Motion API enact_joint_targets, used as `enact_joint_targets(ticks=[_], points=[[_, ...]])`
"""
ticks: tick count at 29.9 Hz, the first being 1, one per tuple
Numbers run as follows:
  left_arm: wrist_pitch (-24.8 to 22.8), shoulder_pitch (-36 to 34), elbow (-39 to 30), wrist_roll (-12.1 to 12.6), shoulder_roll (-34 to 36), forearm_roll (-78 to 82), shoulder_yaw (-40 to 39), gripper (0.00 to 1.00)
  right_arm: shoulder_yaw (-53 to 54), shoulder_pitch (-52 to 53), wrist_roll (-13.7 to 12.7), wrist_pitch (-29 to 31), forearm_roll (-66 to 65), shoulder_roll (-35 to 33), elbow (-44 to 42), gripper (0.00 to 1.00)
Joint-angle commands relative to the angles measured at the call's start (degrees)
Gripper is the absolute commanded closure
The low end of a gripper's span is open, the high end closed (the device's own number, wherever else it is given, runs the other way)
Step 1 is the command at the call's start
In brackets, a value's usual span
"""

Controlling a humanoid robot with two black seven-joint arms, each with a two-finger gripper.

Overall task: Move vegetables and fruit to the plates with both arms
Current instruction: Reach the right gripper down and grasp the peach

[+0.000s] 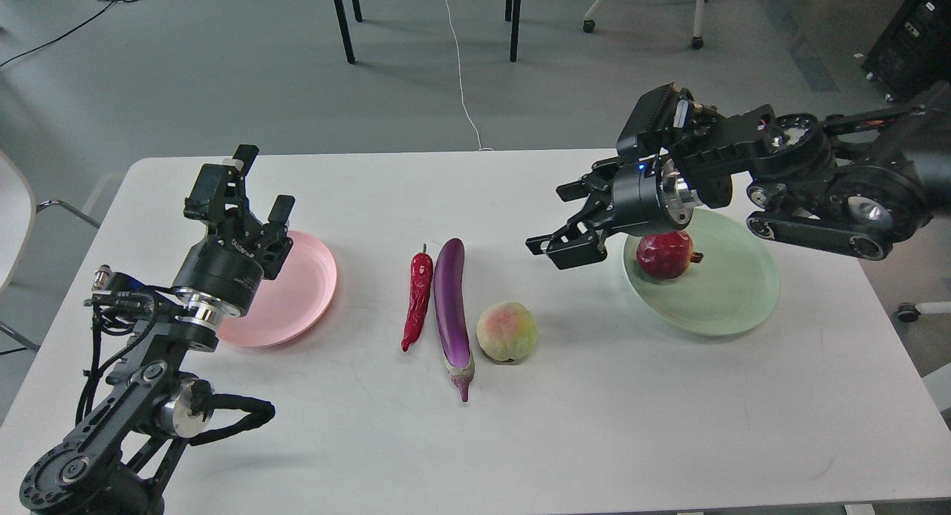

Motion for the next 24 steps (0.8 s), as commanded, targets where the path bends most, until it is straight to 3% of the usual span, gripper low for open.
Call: enact_joint_targets(ticks=[1, 9, 24], points=[[0.1, -0.1, 0.0, 0.0, 0.0, 0.0, -0.1, 0.0, -1.0, 0.1, 0.0, 1.2, 0.4, 5.3, -0.1, 0.03], [0.2, 0.0, 0.0, 0.0, 0.0, 0.0, -0.1, 0.0, -7.3, -0.2, 0.0, 1.2, 0.6, 12.8, -2.3, 0.03], [0.2, 0.2, -0.3, 0.0, 0.0, 0.0, -0.2, 0.0, -8.0, -4.0, 0.0, 1.2, 0.6, 17.4, -9.2, 0.03]])
